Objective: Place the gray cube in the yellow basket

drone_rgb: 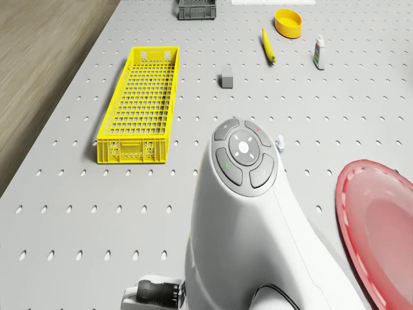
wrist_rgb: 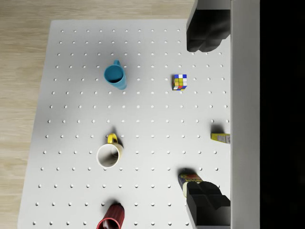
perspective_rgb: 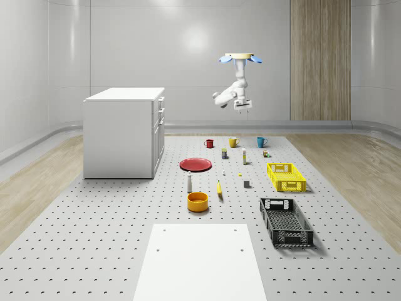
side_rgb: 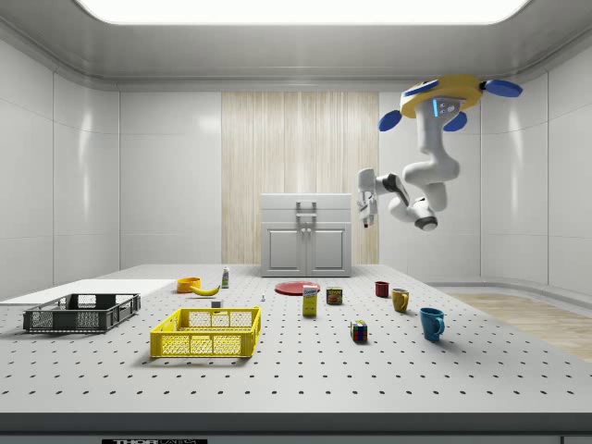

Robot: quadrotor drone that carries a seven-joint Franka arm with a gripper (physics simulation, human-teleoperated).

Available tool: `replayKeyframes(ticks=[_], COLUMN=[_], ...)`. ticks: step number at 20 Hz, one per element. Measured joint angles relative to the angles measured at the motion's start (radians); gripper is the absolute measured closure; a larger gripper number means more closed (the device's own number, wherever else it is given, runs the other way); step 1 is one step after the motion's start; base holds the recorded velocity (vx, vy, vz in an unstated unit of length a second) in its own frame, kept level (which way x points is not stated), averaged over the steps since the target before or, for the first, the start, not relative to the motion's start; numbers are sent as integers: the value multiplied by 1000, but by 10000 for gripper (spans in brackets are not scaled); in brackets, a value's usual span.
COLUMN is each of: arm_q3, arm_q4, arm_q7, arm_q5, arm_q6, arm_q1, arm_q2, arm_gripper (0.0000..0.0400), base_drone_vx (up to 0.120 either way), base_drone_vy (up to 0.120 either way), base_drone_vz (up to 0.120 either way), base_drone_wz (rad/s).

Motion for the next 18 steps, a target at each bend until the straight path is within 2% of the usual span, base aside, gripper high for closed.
replayKeyframes(ticks=[5,11,16,18], arm_q3=[33,55,68,72], arm_q4=[-6,-6,-4,-4], arm_q7=[44,73,87,92], arm_q5=[-18,-13,-1,4], arm_q6=[-13,-1,18,27], arm_q1=[-65,-103,-121,-126], arm_q2=[-38,-75,-103,-114], arm_gripper=[0,0,0,0], base_drone_vx=[120,120,120,120], base_drone_vy=[0,0,-104,0], base_drone_vz=[0,0,0,0], base_drone_wz=[0,0,0,0])
